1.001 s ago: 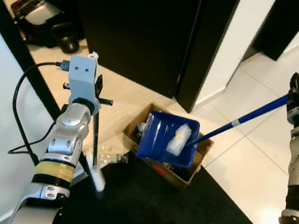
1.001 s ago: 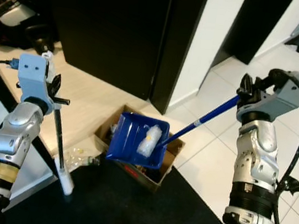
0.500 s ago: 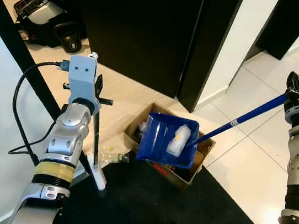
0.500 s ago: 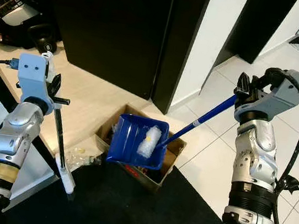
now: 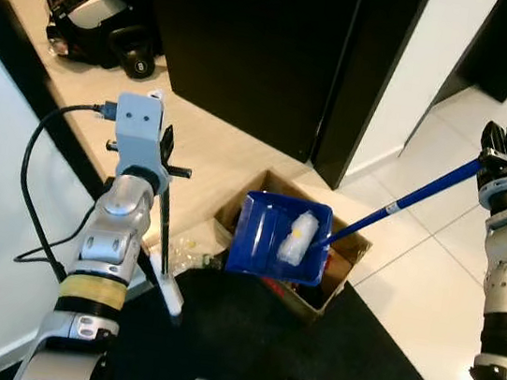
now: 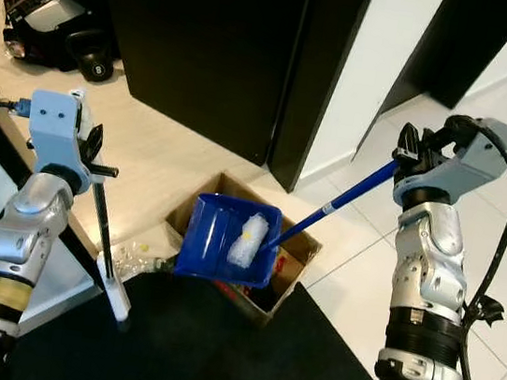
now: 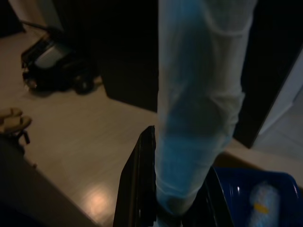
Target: Sweep floor
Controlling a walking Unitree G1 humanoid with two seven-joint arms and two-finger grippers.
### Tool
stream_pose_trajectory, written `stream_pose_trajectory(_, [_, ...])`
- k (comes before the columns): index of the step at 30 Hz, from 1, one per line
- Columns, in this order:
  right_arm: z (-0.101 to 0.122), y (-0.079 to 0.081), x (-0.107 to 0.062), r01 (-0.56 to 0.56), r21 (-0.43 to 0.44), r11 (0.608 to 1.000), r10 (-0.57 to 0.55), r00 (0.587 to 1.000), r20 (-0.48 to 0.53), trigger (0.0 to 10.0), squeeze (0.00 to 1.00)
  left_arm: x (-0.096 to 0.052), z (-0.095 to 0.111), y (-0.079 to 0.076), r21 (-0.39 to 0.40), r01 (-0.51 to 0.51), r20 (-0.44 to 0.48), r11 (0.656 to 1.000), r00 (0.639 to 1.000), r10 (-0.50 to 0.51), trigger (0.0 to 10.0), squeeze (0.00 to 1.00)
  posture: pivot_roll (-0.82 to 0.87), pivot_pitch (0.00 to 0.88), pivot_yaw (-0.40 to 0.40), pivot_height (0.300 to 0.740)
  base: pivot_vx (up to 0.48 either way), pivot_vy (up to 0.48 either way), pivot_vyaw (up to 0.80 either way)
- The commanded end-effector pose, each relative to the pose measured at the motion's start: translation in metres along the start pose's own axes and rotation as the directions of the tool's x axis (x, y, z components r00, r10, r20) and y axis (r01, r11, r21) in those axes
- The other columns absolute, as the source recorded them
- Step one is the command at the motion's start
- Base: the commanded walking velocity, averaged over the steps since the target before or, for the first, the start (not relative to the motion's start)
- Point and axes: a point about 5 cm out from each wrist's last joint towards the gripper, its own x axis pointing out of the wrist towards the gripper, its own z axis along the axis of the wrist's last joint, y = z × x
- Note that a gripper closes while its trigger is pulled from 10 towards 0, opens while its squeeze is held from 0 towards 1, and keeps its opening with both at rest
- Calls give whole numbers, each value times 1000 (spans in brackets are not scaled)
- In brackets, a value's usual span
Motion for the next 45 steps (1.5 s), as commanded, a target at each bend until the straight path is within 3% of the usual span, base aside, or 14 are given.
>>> stream_pose_trajectory(1, [9,1,1,-1,11,1000,1,999,49,10000,0,-1,2,4,17,-20,15,1000,1000,19,10000,0,89,120,27,740,0,0,0])
stream_pose_trajectory(37, [8,-2,0,4,9,1000,-5,999,48,10000,0,-1,0,6,20,-29,0,999,1000,29,10000,0,88,127,28,740,0,0,0])
stream_pose_trajectory(45, [20,4,4,-22,1,1000,22,993,116,10000,0,-2,-4,7,25,-31,-10,999,999,32,10000,0,90,132,29,740,0,0,0])
